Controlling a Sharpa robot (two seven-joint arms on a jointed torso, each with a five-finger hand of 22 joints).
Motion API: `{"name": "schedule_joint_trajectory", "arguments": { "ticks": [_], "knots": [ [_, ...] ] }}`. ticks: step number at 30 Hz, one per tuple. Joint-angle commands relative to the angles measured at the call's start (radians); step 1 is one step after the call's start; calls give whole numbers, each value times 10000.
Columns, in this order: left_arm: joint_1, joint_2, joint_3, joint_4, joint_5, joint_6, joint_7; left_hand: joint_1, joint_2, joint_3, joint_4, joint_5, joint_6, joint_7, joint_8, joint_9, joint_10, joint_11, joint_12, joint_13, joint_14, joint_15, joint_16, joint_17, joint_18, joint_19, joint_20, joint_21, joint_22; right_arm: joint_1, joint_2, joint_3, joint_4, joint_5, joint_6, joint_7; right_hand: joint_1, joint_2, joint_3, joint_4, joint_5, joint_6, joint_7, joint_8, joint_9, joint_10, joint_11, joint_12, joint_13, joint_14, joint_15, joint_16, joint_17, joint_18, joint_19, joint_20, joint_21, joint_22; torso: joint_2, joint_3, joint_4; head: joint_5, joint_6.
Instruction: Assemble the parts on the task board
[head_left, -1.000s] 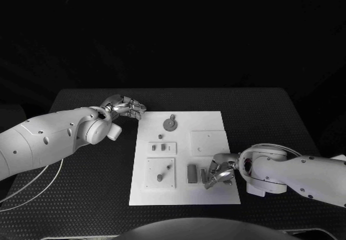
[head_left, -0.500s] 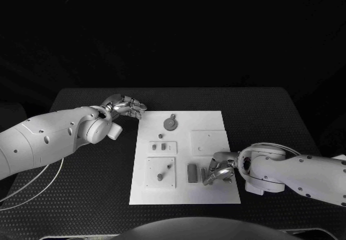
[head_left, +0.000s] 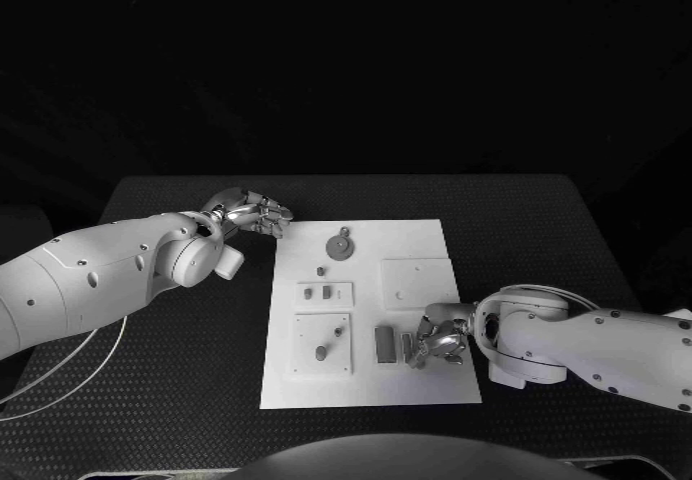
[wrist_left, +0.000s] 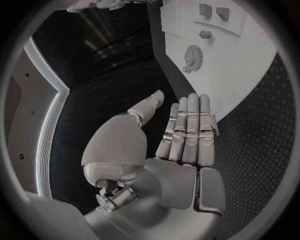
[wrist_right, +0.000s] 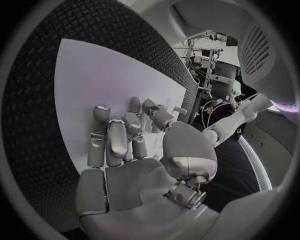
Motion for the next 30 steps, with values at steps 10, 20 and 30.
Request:
{"name": "schedule_joint_trajectory", "arguments": {
  "ticks": [10,20,30],
  "knots": [
    [8,16,4,26,50,114,44,-82,-11,11,48,-14,11,-37,64,-12,45,5,-24,12,90,-11,-39,24,23,-24,16,-2,-12,-10,-39,-10,-125,-208,75,-317,149,-516,-97,-26,50,59,37,41,-26,196,-97,8,5,23,-32,52,-24,208,-76,5,67,176,-1,1,0,-9,34],
    [8,9,4,19,64,77,98,-99,-35,-4,54,-15,0,-31,59,-17,35,10,-29,9,89,-8,-53,37,20,-27,19,-3,-13,-4,-189,-2,-220,656,-92,475,-272,-2459,-330,389,50,-295,167,-147,-131,-249,23,-485,-319,-281,-15,-100,-459,208,-118,50,-50,115,-3,1,1,-38,126],
    [8,-7,4,-63,523,80,266,-139,-97,-30,64,-15,-77,1,26,-48,-10,28,-43,-7,-47,60,-241,48,-2,-179,71,-47,-56,282,-104,207,-1213,1873,-1301,2852,93,-3113,-321,846,50,-1203,512,-507,-211,-883,350,-657,-365,-844,261,-207,-881,208,-394,187,-177,156,-60,-24,-11,-176,717]
  ]
}}
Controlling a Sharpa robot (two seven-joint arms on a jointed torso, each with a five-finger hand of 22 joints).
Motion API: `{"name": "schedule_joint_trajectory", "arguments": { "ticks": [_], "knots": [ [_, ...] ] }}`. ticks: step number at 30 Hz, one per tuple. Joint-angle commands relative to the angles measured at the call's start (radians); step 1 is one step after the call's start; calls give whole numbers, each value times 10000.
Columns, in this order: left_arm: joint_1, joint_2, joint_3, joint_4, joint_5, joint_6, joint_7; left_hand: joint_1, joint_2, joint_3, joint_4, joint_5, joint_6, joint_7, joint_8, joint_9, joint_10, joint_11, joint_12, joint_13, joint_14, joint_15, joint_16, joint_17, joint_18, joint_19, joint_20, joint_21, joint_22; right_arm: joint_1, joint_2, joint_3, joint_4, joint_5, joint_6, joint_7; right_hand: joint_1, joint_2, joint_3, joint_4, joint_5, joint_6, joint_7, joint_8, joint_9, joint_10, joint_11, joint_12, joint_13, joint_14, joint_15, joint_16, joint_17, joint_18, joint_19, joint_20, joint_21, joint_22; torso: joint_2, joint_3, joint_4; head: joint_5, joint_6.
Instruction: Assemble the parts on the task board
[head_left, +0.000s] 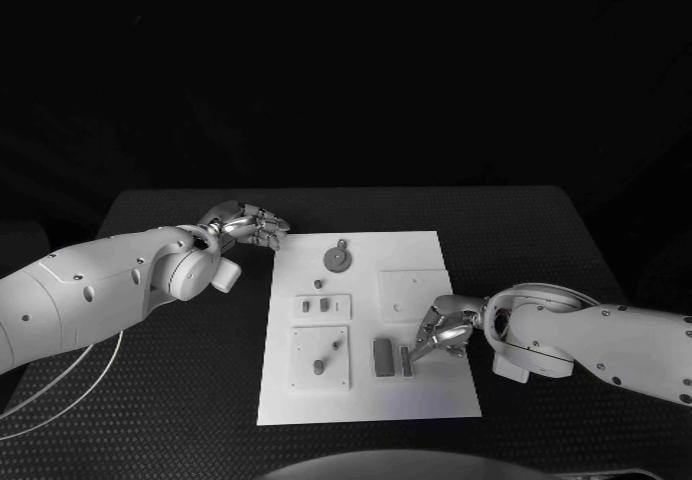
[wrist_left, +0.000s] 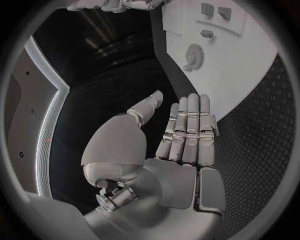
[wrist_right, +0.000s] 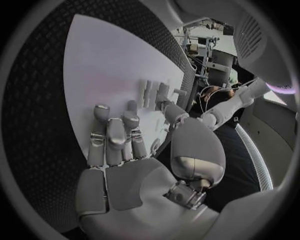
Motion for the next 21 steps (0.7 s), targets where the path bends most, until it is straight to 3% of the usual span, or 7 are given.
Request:
{"name": "schedule_joint_trajectory", "arguments": {
  "ticks": [1,7,9,12,16,18,21],
  "knots": [
    [9,31,5,-81,390,108,260,-68,-31,-4,38,-15,-91,7,21,-22,-12,29,-42,-10,-76,74,-119,5,-14,-144,15,-54,-31,85,124,162,-598,1220,-857,2075,182,17,-53,8,-36,-276,262,88,117,-51,14,58,23,-25,81,-7,-13,105,-71,-26,-58,159,-47,-19,-11,-99,420],
    [13,281,12,-552,595,179,470,-85,28,19,29,-14,-168,34,5,-48,208,-65,58,20,-330,210,-548,-39,-48,-545,154,-61,-186,208,982,659,-2942,2678,-1256,4093,543,596,-232,-355,-23,-325,286,166,217,-302,22,-17,-22,-443,98,-227,-342,97,-342,88,-183,150,-244,-68,4,-298,993],
    [38,356,20,-729,799,223,554,-76,44,22,1,-14,-222,2,-12,-63,84,-9,-34,-24,-498,257,-751,-69,-44,-614,190,-51,-227,208,1530,980,-4156,3337,-1325,4623,713,840,-288,-585,-43,-370,284,178,247,-419,28,-156,-132,-577,102,-387,-420,94,-514,162,-286,133,-340,-99,-10,-334,1227],
    [97,499,32,-985,823,313,678,-76,71,17,-33,-15,-318,-14,-47,-88,-162,39,-95,-114,-779,338,-1043,-111,-21,-713,264,-56,-284,209,2052,1288,-5354,3817,-1243,5079,1034,1198,-354,-848,-29,-538,322,147,275,-788,82,-701,-553,-965,142,-894,-703,23,-1021,361,-603,75,-433,-117,-12,-383,1492],
    [176,688,41,-1332,852,490,848,-110,102,4,-73,-19,-478,-48,-105,-131,-551,78,-101,-284,-1126,443,-1403,-164,-67,-1088,386,-86,-450,208,2609,1639,-6405,4860,-1346,5440,1354,1466,-314,-855,1,-811,423,90,316,-1281,229,-2196,-1903,-1832,289,-2326,-1493,-154,-2036,709,-1498,-268,-556,-86,31,-407,1646],
    [215,780,44,-1516,890,520,940,-148,104,-15,-94,-23,-572,-63,-138,-158,-796,99,-103,-402,-1418,515,-1648,-224,-109,-1345,458,-90,-572,207,2817,1726,-6757,5265,-1278,5586,1436,1536,-224,-791,-36,-982,598,56,335,-1555,406,-3362,-2952,-2401,574,-3729,-2241,-343,-2805,980,-2302,-669,-595,-50,35,-381,1713],
    [247,934,49,-1775,1141,513,1045,-152,105,-17,-95,-23,-581,-64,-141,-161,-820,100,-102,-414,-1445,522,-1671,-230,-113,-1371,466,-90,-586,202,3076,1827,-7128,5642,-1228,5765,1487,1529,-190,-783,-53,-1049,635,30,328,-1690,430,-3626,-3161,-2539,642,-4022,-2389,-360,-2957,1011,-2454,-746,-641,-10,45,-359,1776]
  ]
}}
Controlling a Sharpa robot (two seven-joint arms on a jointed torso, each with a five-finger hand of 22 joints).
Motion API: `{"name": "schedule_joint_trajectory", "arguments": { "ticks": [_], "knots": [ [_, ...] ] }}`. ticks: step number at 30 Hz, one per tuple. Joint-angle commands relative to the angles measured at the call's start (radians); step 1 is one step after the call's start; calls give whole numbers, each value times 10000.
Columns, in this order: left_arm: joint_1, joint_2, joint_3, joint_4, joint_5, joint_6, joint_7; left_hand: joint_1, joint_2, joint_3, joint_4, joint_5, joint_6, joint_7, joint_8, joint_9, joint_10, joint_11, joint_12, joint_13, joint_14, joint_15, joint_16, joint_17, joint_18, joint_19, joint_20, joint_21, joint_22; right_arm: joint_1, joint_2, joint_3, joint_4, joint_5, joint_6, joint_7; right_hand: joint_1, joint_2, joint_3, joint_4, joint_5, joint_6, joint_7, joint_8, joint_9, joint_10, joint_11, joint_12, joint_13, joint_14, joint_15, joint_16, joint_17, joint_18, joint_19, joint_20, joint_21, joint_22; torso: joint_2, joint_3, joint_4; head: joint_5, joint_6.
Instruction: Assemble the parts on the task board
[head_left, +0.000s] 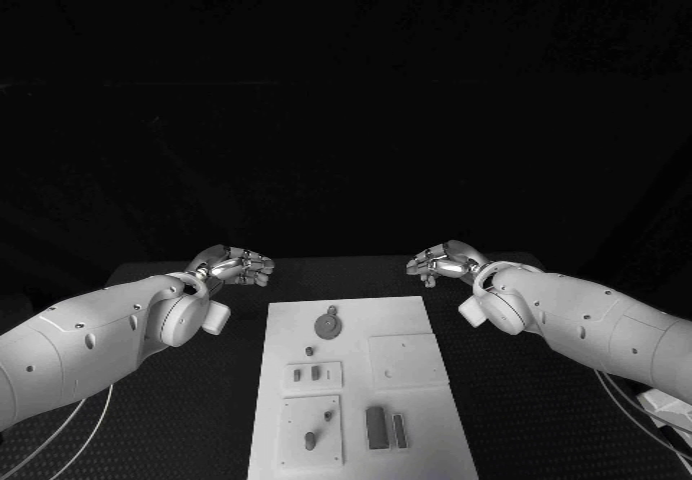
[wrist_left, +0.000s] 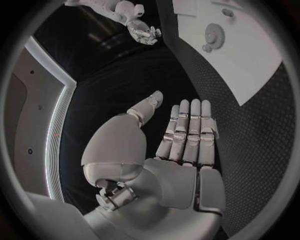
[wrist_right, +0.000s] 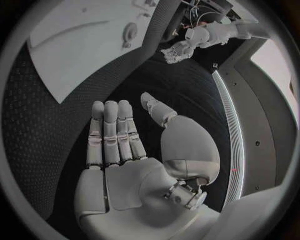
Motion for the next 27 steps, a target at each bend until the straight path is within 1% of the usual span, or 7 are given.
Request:
{"name": "schedule_joint_trajectory", "arguments": {
  "ticks": [1,11,12,14,15,18,27],
  "knots": [
    [26,140,13,-203,572,267,492,-60,12,24,-54,-23,-45,6,-35,-8,-48,7,-52,-9,-38,4,-22,-8,-113,-53,3,-46,-9,-23,239,72,-242,1394,-4,938,82,-17,40,4,-54,-49,-9,-33,0,-46,-3,-85,-73,-56,17,-95,-54,-90,-63,8,-53,-29,-130,76,23,41,124],
    [18,358,13,-544,745,460,635,-60,12,24,-54,-23,-45,6,-35,-8,-48,7,-52,-9,-38,4,-22,-8,-113,-53,3,-46,-9,-34,402,287,-537,1840,120,1162,82,-17,40,4,-54,-49,-9,-33,0,-46,-3,-85,-73,-56,17,-95,-54,-90,-63,8,-53,-29,-140,145,54,37,300],
    [8,319,7,-481,478,142,315,-3220,828,-5231,2413,-550,-8536,-1587,-2689,-5047,-3310,-1253,-675,-2877,-8485,-1163,-4064,-5603,-220,-8736,-159,-661,-9279,-19,343,280,-465,1344,-25,733,-9664,1104,-6352,2827,-542,-9196,-1528,-2165,-6147,-3057,-450,-7258,-8907,-9802,456,-3300,-7285,-2243,-7981,-1038,-6368,-3761,-136,124,30,55,256],
    [-17,299,26,-402,502,61,353,-10668,828,-5231,2413,-550,-8536,-1587,-2689,-5047,-3829,-1253,-675,-2877,-8485,-1163,-4064,-5603,-220,-8736,-159,-661,-9279,-30,322,282,-384,1396,-96,759,-9664,1104,-6352,2827,-542,-9196,-1528,-2165,-6147,-10092,-450,-7258,-8907,-9802,456,-10740,-7285,-2243,-7981,-1038,-6368,-4335,-177,126,22,75,256],
    [-39,281,43,-334,523,-8,385,-10668,828,-5231,2413,-550,-8536,-1587,-2689,-5047,-10913,-1253,-675,-2877,-8485,-1163,-4064,-5603,-220,-8736,-159,-661,-9279,-40,305,283,-315,1440,-156,782,-9664,1104,-6352,2827,-542,-9196,-1528,-2165,-6147,-10092,-450,-7258,-8907,-9802,456,-10740,-7285,-2243,-7981,-1038,-6368,-4641,-211,128,16,92,256],
    [-164,178,137,57,642,-405,571,-10668,828,-5231,2413,-550,-8536,-1587,-2689,-5047,-10913,-1253,-675,-2877,-8485,-1163,-4064,-5603,-220,-8736,-159,-661,-9279,-97,202,292,82,1697,-503,912,-9664,1104,-6352,2827,-542,-9196,-1528,-2165,-6147,-10092,-450,-7258,-8907,-9802,456,-10740,-7285,-2243,-7981,-1038,-6368,-12374,-410,138,-22,188,255],
    [-891,-417,684,2324,1336,-2709,1649,-10668,828,-5231,2413,-550,-8536,-1587,-2689,-5047,-10913,-1253,-675,-2877,-8485,-1163,-4064,-5603,-220,-8736,-159,-661,-9279,-426,-392,344,2389,3184,-2519,1665,-9664,1104,-6352,2827,-542,-9196,-1528,-2165,-6147,-10092,-450,-7258,-8907,-9802,456,-10740,-7285,-2243,-7981,-1038,-6368,-12374,-1198,177,-170,572,252]
  ]
}}
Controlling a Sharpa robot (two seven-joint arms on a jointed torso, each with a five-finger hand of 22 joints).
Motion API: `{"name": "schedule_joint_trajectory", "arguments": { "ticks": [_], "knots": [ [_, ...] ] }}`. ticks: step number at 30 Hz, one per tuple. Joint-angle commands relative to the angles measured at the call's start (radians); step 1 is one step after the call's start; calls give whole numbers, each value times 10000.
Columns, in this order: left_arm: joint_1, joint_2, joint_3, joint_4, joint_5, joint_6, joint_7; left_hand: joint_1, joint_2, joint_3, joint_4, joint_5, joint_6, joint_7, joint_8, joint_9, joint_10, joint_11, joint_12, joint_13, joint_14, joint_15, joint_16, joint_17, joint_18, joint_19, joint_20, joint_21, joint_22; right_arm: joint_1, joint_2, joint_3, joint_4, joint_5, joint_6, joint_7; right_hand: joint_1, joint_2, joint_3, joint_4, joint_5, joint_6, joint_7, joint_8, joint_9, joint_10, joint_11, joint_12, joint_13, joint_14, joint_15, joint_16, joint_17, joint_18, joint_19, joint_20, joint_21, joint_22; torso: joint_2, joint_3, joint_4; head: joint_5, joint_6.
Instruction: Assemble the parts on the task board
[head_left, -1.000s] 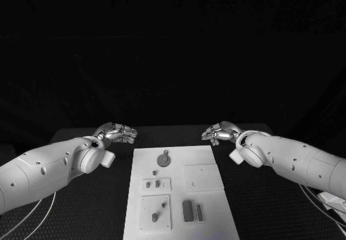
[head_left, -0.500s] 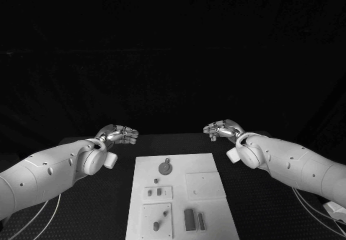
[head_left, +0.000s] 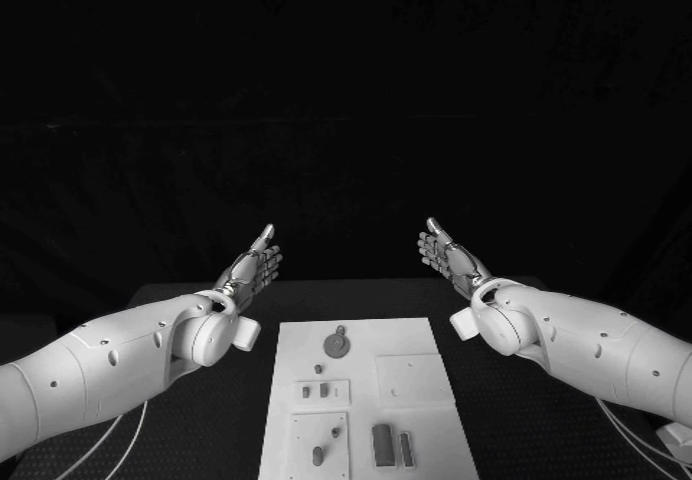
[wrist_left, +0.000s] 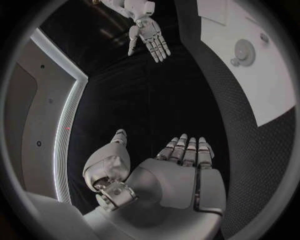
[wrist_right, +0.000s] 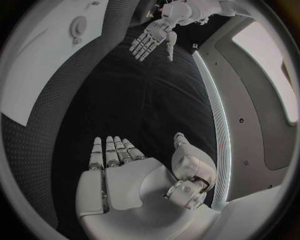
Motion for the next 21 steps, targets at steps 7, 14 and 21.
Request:
{"name": "schedule_joint_trajectory", "arguments": {
  "ticks": [7,14,21],
  "knots": [
    [-780,-633,572,2535,1148,-3618,1877,-1304,68,-462,212,-84,-743,-137,-227,-438,-1499,-108,-85,-251,-737,-104,-355,-489,-75,-759,-16,-84,-810,-385,-669,64,2684,2406,-3235,1381,-854,99,-560,246,-70,-796,-134,-207,-535,-1034,-40,-628,-769,-851,42,-1302,-633,-289,-698,-91,-553,-2427,-533,28,-103,198,-2],
    [-1176,-958,870,3772,1526,-4875,2465,-1304,68,-462,212,-84,-743,-137,-227,-438,-1499,-108,-85,-251,-737,-104,-355,-489,-75,-759,-16,-84,-810,-615,-1086,100,4301,3450,-4649,1910,-854,99,-560,246,-70,-796,-134,-207,-535,-1034,-40,-628,-769,-851,42,-1302,-633,-289,-698,-91,-553,-2427,-533,28,-103,198,-2],
    [-1246,-1015,923,3991,1593,-5098,2570,-1304,68,-462,212,-84,-743,-137,-227,-438,-1499,-108,-85,-251,-737,-104,-355,-489,-75,-759,-16,-84,-810,-688,-1217,112,4812,3779,-5094,2077,-854,99,-560,246,-70,-796,-134,-207,-535,-1034,-40,-628,-769,-851,42,-1302,-633,-289,-698,-91,-553,-2427,-533,28,-103,198,-2]
  ]
}}
